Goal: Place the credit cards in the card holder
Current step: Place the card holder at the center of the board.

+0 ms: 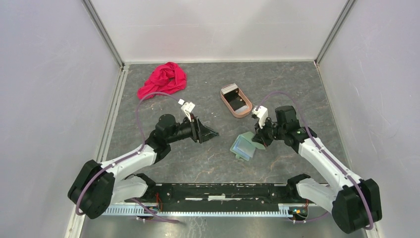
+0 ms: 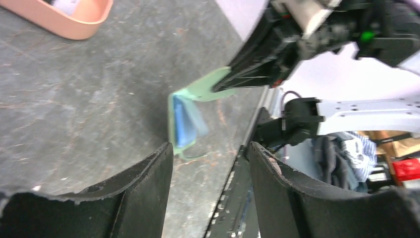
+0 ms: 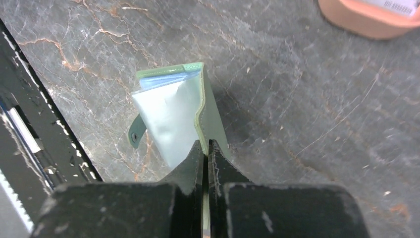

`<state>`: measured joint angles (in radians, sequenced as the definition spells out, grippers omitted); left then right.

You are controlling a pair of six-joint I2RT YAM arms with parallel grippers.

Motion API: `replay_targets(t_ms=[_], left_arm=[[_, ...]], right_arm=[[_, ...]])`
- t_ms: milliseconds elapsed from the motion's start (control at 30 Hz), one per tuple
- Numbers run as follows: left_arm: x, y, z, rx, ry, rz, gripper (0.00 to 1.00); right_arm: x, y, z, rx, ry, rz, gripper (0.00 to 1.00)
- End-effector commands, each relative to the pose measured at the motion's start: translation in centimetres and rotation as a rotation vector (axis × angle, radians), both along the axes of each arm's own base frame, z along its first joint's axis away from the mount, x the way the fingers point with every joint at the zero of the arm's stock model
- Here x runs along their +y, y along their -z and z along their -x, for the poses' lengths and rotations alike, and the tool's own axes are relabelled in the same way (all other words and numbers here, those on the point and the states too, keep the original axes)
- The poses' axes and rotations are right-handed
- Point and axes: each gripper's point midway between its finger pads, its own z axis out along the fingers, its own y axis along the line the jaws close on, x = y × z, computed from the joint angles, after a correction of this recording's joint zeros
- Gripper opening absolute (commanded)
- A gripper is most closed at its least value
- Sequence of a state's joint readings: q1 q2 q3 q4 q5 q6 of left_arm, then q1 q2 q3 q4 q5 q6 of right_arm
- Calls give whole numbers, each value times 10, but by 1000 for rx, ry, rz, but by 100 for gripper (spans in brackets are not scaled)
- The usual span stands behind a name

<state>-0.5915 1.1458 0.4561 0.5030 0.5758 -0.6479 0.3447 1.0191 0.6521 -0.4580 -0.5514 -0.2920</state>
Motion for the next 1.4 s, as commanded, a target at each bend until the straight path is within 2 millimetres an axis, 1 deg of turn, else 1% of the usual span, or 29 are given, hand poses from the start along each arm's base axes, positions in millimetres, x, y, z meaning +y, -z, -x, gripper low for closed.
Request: replay_targets(t_ms=[0,100,200,300,367,467,533,600,700,833,933,967,1067,1167,1233,1300,1367], left_arm=[[-18,-27,20,43,21,154,65],[-41,-27,34,60,47,160,65],[-62,-22,39,97,49,177,65],[-76,-7,37,155,37,188,66],[-84,3,34,216,27,205,66],[-96,11,32,259,25,238,65],[-102,22,29,294,11,230,65],[-108,35,26,337,-3,223,63],[-115,43,24,376,-8,231,60],[-120,57,19,401,-34,205,59],[-121,73,12,430,-87,155,59],[-120,82,10,446,-111,125,59],[-123,94,4,468,-141,78,60],[-129,101,0,476,-148,62,59],[-135,103,-3,488,-145,65,57],[-142,101,-5,489,-130,78,49],[-148,99,-7,491,-116,95,41]], right_arm=[[1,16,4,179,84,-54,0],[2,24,1,243,105,-99,0],[2,32,-2,277,120,-111,0],[1,38,-6,294,126,-111,5],[1,39,-11,303,126,-105,9],[-2,40,-19,311,125,-89,16],[-4,43,-24,312,127,-79,18],[-7,45,-27,310,126,-67,18],[-8,48,-28,310,119,-59,17],[-7,51,-27,318,114,-61,15],[-7,52,-28,325,116,-66,14],[-7,52,-29,328,116,-69,14],[-7,52,-29,334,116,-74,14],[-8,54,-29,341,118,-77,14],[-8,55,-29,348,119,-77,14],[-10,56,-29,349,121,-78,15],[-10,55,-29,347,119,-79,19]])
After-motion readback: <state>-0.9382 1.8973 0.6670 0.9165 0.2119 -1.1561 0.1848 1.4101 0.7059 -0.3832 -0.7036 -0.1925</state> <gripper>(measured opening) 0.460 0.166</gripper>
